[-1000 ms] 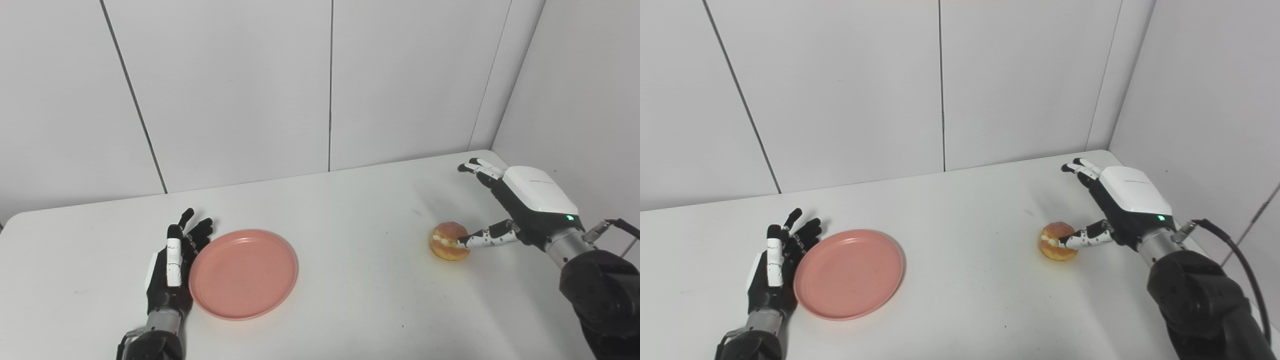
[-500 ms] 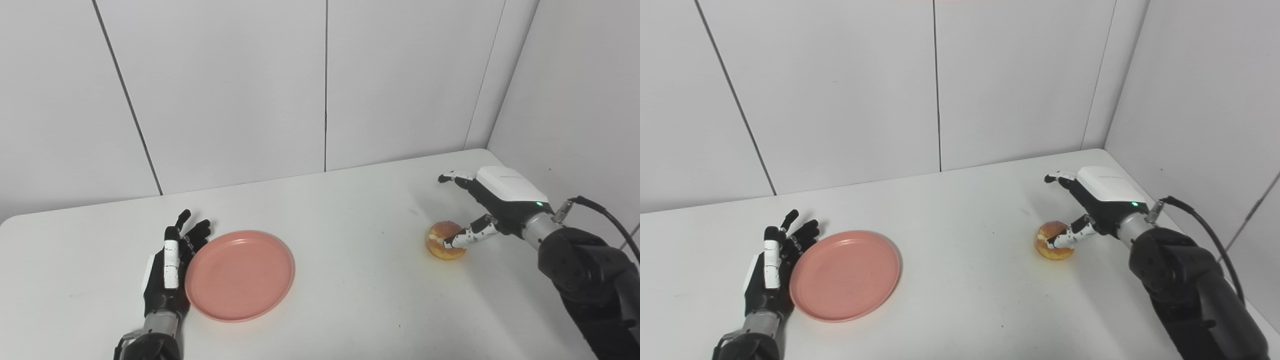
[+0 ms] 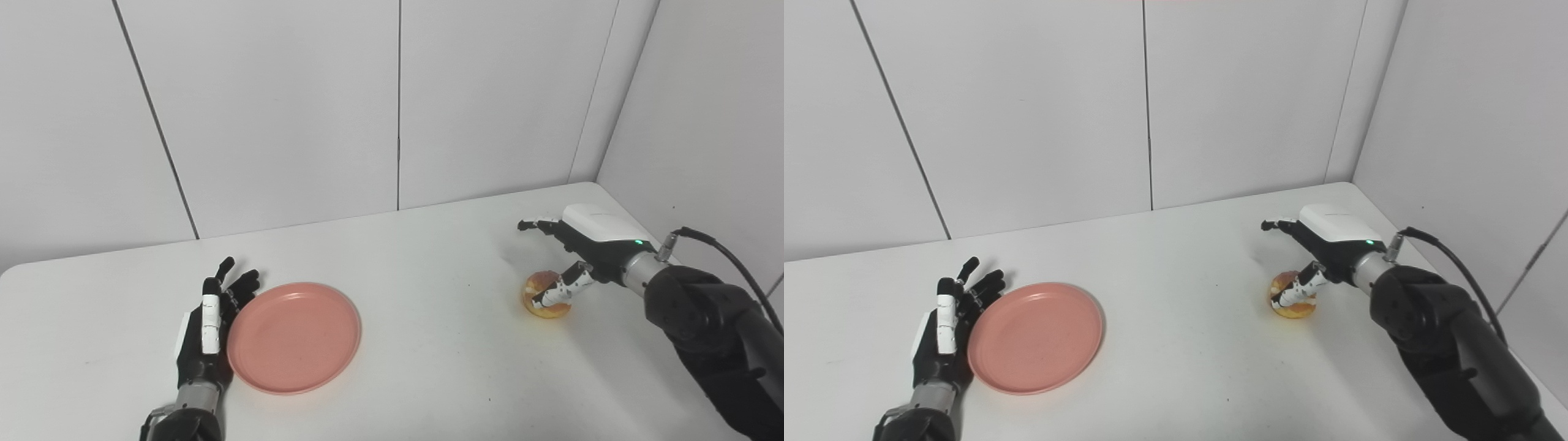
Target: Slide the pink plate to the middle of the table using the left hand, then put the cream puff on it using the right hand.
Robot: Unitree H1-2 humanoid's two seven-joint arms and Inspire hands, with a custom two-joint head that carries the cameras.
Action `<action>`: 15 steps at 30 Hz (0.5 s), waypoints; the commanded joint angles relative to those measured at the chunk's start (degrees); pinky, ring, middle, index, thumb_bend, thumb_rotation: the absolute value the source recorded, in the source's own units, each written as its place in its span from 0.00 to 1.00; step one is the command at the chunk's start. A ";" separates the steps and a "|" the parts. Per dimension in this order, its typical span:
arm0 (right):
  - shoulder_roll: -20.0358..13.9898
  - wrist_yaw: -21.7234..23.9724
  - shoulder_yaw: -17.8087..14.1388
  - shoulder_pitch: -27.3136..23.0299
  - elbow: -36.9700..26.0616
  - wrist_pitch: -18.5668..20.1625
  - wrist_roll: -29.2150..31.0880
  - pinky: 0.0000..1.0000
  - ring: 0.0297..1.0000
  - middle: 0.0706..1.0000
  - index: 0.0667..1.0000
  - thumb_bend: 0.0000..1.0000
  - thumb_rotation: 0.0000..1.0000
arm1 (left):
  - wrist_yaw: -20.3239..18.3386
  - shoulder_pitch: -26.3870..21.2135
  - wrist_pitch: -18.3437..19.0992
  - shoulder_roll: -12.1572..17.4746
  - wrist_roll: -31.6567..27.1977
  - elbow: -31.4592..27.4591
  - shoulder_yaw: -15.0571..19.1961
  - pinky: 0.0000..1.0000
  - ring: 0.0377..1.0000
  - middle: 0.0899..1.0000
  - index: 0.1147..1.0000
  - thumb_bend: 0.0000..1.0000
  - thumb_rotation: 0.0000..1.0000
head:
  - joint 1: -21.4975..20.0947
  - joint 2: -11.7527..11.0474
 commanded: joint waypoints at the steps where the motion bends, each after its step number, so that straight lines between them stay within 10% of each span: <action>1: -2.28 -0.70 0.57 -2.96 1.01 -1.97 -1.04 0.64 0.81 0.84 0.81 1.00 0.26 | 0.32 2.74 3.57 -0.28 0.60 2.07 -0.54 0.88 0.82 0.78 0.89 0.89 0.98 | 0.28 -0.05; 15: -2.74 -4.88 6.42 -6.14 11.07 -6.82 -5.78 0.62 0.78 0.81 0.79 1.00 0.26 | -0.24 2.78 4.57 -0.10 0.18 0.58 -0.69 0.86 0.81 0.77 0.89 0.91 0.98 | 1.21 -0.31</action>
